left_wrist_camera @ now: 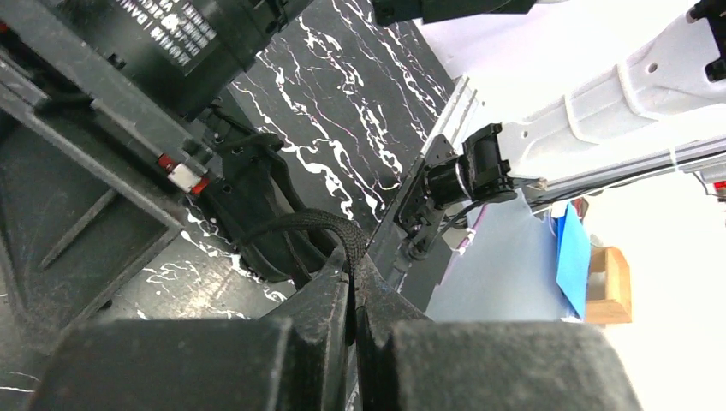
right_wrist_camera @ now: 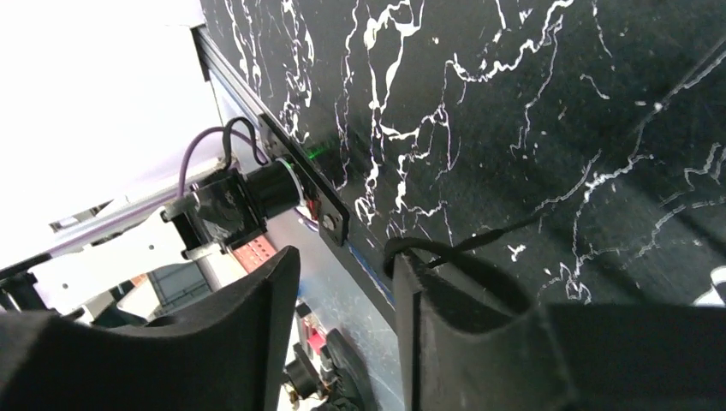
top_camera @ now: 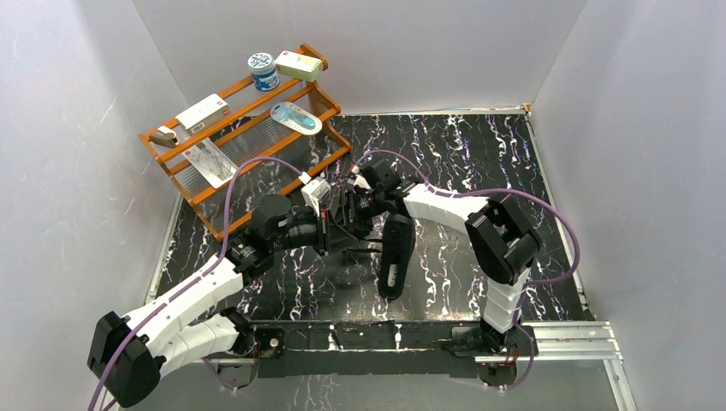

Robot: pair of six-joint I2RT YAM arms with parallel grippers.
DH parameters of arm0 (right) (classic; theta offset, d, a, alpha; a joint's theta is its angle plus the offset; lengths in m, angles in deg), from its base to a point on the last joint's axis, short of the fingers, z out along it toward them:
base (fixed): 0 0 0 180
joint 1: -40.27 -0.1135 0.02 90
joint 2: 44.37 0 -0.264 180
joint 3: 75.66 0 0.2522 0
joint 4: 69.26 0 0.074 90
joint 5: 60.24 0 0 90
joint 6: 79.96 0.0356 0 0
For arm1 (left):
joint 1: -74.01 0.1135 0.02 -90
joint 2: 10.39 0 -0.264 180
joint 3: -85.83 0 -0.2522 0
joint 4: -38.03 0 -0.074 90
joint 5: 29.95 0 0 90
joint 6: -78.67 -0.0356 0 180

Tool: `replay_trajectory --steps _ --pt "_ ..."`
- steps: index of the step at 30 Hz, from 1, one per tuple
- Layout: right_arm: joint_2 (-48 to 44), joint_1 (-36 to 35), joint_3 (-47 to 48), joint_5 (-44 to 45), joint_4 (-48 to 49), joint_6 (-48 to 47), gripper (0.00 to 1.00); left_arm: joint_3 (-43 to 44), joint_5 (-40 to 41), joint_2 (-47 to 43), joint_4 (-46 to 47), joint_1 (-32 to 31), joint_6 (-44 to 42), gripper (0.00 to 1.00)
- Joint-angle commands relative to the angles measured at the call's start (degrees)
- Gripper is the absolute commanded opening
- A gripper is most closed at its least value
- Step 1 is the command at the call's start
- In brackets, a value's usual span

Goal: Tie the shoes

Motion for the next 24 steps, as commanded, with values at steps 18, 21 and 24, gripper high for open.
replay_trajectory --steps 18,21,24 --pt "-16.1 9.5 1.9 16.5 -32.4 -48.5 0.40 11.5 3.6 9.5 -9.3 0.2 7.5 0.00" --pt "-16.6 9.3 -0.6 16.1 -27.3 -50.0 0.40 15.7 3.2 11.8 -13.4 1.1 5.5 0.00" --pt "-11.0 8.2 2.5 16.6 -30.5 -51.8 0.44 18.4 4.9 14.0 -16.5 1.8 4.4 0.00"
